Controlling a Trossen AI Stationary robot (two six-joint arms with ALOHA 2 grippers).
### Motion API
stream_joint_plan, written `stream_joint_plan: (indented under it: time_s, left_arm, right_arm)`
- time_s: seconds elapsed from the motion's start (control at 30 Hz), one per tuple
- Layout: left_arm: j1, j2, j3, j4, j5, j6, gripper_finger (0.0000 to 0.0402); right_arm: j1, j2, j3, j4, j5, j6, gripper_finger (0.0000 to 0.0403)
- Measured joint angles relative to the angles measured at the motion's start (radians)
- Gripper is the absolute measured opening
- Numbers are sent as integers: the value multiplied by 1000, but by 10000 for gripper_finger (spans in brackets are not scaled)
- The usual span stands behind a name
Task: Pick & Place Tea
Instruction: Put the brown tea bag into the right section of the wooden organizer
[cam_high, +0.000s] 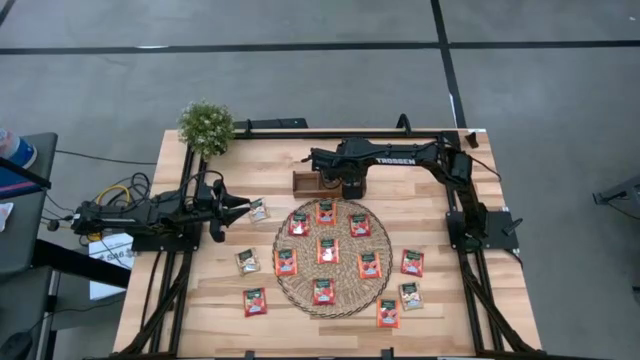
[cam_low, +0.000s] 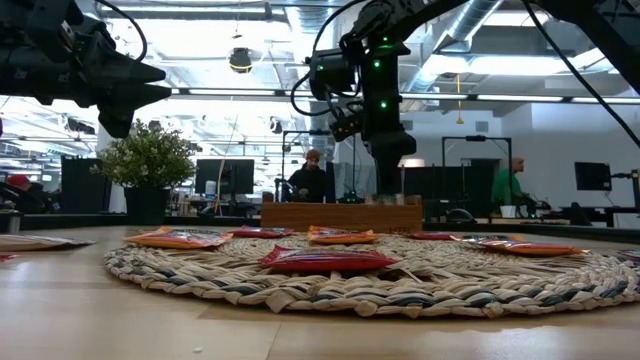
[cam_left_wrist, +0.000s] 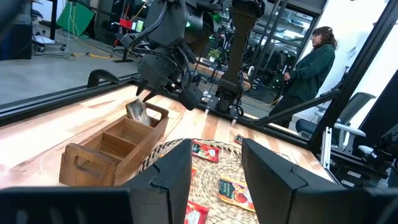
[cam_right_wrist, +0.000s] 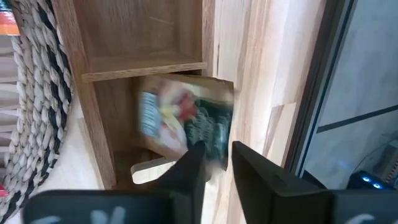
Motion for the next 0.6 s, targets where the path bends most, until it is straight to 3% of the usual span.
stream_joint_plan:
  time_s: [0.23, 0.47, 0.6]
  left_arm:
    - [0, 0, 0, 0, 0, -4, 133]
    - [0, 0, 0, 0, 0, -4, 133]
    - [0, 0, 0, 0, 0, -4, 133]
  right_arm:
    - [5, 0, 6, -37, 17, 6, 105]
    - [34, -2, 84, -264, 19, 140, 107]
    - [71, -15, 117, -395, -56, 184, 107]
